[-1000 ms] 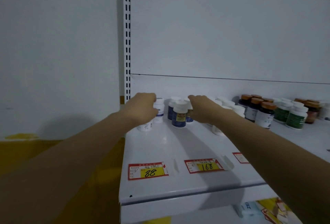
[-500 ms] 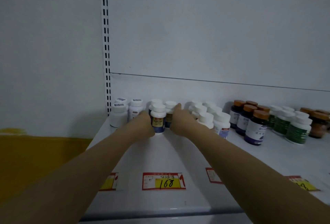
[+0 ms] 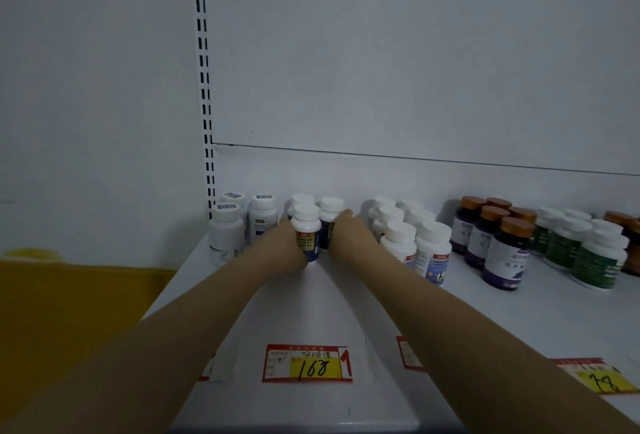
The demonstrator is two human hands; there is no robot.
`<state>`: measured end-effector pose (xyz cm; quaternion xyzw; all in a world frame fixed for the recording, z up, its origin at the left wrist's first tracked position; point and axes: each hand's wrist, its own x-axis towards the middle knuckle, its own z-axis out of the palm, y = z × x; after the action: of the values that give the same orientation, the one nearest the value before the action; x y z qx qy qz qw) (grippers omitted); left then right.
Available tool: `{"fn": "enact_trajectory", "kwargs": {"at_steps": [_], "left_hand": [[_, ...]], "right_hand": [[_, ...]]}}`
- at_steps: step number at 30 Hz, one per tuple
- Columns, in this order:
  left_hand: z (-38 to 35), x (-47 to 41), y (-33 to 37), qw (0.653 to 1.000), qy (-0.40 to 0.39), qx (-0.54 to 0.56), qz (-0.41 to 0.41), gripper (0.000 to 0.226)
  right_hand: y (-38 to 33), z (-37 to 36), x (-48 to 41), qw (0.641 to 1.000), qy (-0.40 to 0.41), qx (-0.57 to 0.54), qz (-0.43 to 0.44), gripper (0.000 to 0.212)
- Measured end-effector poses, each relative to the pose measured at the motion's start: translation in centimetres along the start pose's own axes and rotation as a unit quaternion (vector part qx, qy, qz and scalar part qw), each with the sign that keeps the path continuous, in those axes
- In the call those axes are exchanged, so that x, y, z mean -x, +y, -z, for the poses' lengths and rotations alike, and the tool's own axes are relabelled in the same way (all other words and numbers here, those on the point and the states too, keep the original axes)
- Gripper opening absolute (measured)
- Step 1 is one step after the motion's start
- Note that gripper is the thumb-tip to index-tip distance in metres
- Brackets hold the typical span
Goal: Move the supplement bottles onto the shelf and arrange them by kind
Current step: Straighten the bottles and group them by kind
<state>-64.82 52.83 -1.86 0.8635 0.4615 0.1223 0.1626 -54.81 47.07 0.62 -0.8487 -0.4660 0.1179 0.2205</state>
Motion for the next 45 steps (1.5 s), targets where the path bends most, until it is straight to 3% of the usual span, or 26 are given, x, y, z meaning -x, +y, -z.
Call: {"fn": "enact_trajectory", "kwargs": {"at_steps": [4,8,14,17,22,26,30,36,41,45], "left_hand": [[0.2,0.3,0.0,1.000,0.004,0.018,-0.016,0.026],[0.2,0.5,-0.2,1.000,0.004,0.010,-0.028,0.013],[0.0,0.6,-0.6,1.000,-0.001,0.008,-0.016,0.025],[0.9,1.8,0.0,1.000,-0.015,-0.012,-0.011,0.020],[2.6,4.0,1.6,0.997,-0.030,-0.071,-0.010,0.026],[3.2,5.2,4.3,0.997,-0.033,-0.063,-0.002,0.039],[2.7,6.0,7.4,0.998,-0.047,-0.025,-0.034,0.039],[-0.1,6.6,11.0,0.996,-0.058,0.038,-0.057,0.036],[-1.7,6.0,12.8,0.993,-0.036,0.097,-0.054,0.040],[-2.9,5.5,14.1,0.992,0.011,0.124,-0.004,0.042]], "right_hand": [[0.0,-0.5,-0.5,0.999,0.026,0.019,0.019,0.040],[-0.1,-0.9,-0.8,0.999,0.038,0.019,0.029,0.035],[-0.5,-0.9,-0.9,0.999,0.032,0.020,0.008,0.055],[-0.7,-0.3,-0.1,0.999,0.023,0.027,0.005,0.066],[-0.6,2.9,3.1,0.995,0.061,0.057,0.053,0.046],[0.0,7.0,5.3,0.985,0.115,0.071,0.105,0.006],[2.8,10.6,5.7,0.977,0.162,0.106,0.088,0.025],[10.7,10.3,5.6,0.988,0.032,0.151,0.009,0.037],[13.9,8.9,4.1,0.990,-0.029,0.124,0.066,0.049],[14.9,9.2,3.6,0.983,-0.052,0.109,0.142,0.048]]}}
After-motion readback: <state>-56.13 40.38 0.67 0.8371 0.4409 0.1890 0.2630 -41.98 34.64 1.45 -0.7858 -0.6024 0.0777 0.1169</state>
